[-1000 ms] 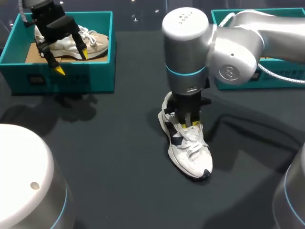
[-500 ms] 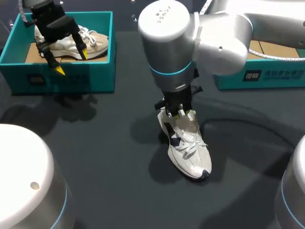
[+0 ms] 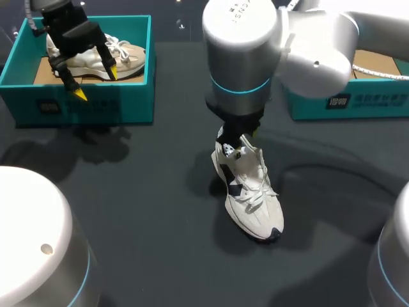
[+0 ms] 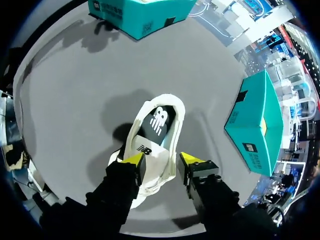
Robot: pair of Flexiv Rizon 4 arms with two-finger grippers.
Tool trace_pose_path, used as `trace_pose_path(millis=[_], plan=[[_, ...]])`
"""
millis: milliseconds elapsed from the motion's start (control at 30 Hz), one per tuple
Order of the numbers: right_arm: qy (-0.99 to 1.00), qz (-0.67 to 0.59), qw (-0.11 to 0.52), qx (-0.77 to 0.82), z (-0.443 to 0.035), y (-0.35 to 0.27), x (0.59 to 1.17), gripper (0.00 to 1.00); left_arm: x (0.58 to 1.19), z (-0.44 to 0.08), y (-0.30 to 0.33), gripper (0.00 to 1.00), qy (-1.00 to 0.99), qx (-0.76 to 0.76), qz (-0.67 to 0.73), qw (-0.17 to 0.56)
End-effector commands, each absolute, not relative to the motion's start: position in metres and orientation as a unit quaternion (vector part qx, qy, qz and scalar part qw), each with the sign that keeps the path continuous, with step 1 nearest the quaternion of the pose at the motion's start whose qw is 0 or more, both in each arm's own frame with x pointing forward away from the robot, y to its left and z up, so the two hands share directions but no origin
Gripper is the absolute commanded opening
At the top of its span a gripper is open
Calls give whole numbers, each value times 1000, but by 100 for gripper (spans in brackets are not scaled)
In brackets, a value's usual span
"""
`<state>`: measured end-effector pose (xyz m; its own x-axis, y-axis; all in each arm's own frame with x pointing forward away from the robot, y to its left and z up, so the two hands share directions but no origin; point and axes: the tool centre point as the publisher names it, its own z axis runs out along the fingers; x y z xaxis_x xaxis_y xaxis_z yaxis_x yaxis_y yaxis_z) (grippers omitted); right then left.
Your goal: Take the shoe out of the shoebox, open the shoe tongue, remove and reinsert the insole, then place the shoe into the shoebox
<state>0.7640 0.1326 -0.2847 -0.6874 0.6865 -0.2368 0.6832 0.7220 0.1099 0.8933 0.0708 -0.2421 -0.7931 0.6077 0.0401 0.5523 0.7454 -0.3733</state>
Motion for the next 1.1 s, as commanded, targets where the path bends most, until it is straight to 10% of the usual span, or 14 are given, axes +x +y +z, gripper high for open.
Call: trace_pose_path(millis=[33, 1100], plan=[[953, -4, 92, 288, -289, 129, 759, 100, 893, -242, 71, 100, -931, -312, 173, 80], [983, -10, 176, -60, -282, 142, 834, 100, 893, -242, 71, 100, -931, -312, 173, 80]])
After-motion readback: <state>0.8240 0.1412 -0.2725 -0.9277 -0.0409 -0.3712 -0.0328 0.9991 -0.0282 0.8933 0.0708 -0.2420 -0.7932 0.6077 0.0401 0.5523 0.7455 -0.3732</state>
